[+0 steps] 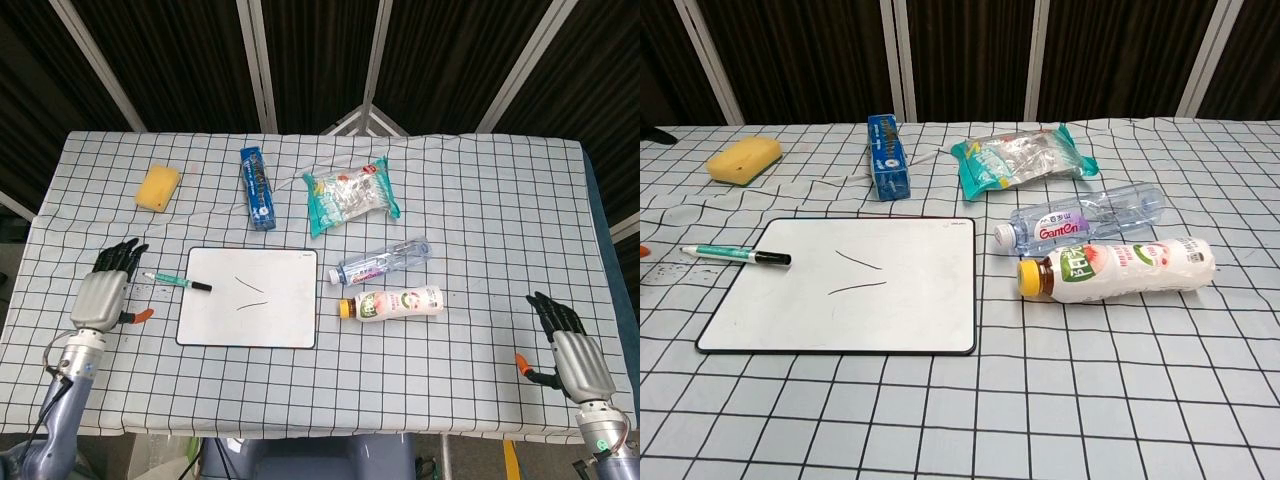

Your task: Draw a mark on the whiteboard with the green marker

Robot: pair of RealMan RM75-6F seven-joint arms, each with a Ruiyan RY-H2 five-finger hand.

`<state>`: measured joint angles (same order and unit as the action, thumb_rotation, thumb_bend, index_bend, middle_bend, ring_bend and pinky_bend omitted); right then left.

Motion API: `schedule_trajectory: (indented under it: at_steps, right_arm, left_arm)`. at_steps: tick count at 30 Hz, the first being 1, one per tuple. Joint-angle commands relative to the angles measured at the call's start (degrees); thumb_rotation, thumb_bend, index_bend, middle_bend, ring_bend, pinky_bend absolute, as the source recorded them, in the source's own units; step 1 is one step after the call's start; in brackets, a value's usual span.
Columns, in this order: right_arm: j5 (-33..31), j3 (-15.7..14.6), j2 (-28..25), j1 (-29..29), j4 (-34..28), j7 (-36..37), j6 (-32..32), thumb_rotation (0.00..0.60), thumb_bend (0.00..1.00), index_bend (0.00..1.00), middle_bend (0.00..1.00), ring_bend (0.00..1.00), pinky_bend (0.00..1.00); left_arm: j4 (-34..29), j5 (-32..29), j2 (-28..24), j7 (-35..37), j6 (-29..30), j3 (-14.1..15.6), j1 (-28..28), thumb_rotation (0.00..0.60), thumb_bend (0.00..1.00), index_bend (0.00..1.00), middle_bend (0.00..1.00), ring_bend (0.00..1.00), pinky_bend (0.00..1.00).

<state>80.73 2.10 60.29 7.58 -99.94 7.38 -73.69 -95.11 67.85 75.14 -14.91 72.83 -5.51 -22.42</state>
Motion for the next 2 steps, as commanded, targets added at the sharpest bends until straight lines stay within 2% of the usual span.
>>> schedule_trajectory:
  at_steps: [1,2]
  right_arm:
    - [0.87,-0.10,0.16,0.03,0.60,-1.16,-0.62,0.600,0.35,0.00,0.00,0.00,0.00]
    - [1.07,-0.09,0.26,0.03,0.75,-1.46,-0.81,0.600,0.35,0.00,0.00,0.00,0.00]
  left_arm:
    - [-4.17,7.68,-6.14,3.87,7.53,4.97,6.06,0.600,0.04,0.02,0.00,0.00,0.00]
    - [-4.20,8.60,-6.73,4.39,8.50,5.51,6.78,0.600,0.03,0.01,0.00,0.00,0.00]
